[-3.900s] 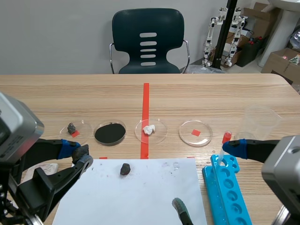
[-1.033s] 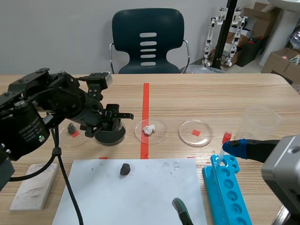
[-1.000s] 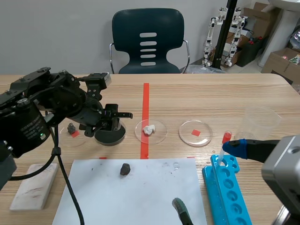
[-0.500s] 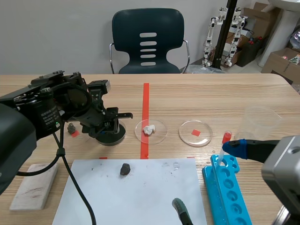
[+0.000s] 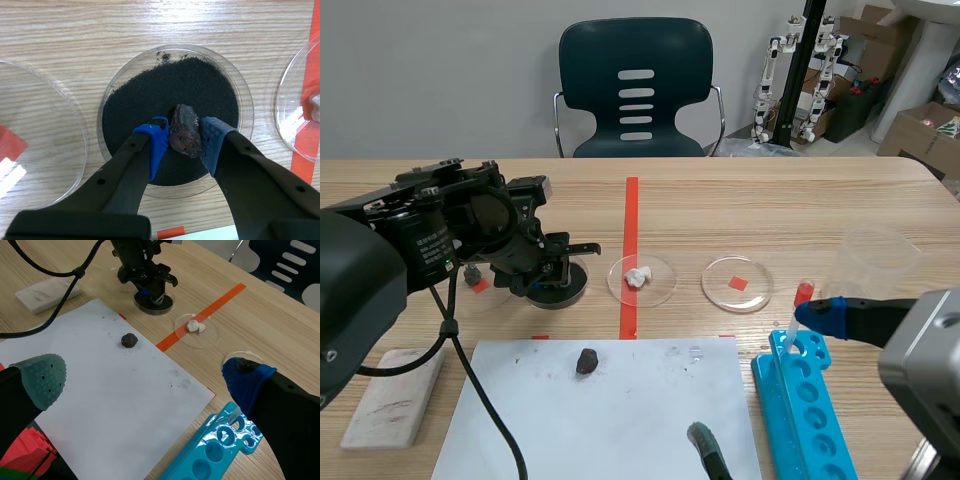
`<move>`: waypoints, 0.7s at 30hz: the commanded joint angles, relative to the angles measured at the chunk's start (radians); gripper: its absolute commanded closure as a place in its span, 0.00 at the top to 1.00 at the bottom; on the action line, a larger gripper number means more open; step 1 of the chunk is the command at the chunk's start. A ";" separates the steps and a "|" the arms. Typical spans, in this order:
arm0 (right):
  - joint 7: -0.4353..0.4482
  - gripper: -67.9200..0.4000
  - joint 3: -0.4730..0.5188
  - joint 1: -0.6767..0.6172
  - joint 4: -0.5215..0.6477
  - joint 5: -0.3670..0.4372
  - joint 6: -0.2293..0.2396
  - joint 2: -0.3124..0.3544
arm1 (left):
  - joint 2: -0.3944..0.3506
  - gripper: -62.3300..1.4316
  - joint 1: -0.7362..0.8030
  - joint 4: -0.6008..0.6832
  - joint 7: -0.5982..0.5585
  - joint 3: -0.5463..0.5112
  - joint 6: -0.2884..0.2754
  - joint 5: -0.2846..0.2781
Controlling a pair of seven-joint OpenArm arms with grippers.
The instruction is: Lower the mineral onto the iron filings and hold still
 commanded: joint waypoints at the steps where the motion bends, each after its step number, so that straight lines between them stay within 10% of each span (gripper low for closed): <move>1: 0.015 1.00 0.006 0.001 0.020 0.007 0.000 -0.003 | 0.008 0.18 -0.012 0.011 -0.002 -0.007 0.000 -0.005; 21: 0.015 1.00 0.006 0.001 0.020 0.007 0.000 -0.003 | 0.000 0.18 -0.012 0.011 -0.009 -0.007 -0.001 0.021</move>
